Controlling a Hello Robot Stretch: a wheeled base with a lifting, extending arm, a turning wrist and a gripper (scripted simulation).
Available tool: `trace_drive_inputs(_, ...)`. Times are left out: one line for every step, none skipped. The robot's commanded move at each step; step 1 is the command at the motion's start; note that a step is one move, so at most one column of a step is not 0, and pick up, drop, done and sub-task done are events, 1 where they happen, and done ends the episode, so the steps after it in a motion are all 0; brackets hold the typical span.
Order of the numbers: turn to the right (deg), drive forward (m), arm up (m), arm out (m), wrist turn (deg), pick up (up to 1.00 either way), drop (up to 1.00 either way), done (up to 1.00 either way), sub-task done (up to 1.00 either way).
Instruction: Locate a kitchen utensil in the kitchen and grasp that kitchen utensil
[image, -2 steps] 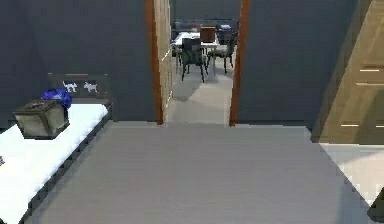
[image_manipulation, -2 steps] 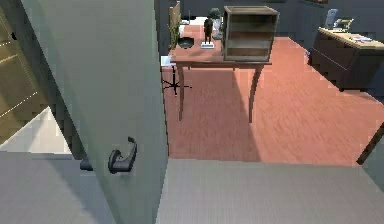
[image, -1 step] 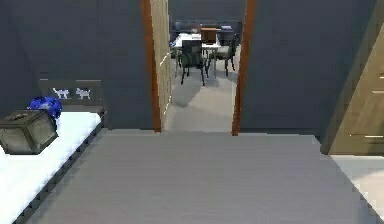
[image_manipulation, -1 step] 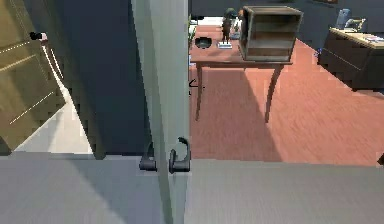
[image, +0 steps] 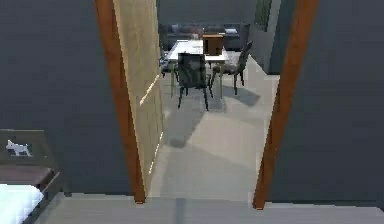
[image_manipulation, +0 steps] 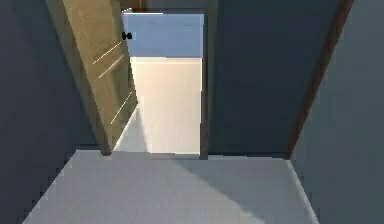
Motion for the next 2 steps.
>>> trace_drive_inputs(0.0,1.0,0.0,0.0,0.0,0.0,0.0,0.0,0.0)
trace_drive_inputs(0.0,0.4,0.0,0.0,0.0,0.0,0.0,0.0,0.0)
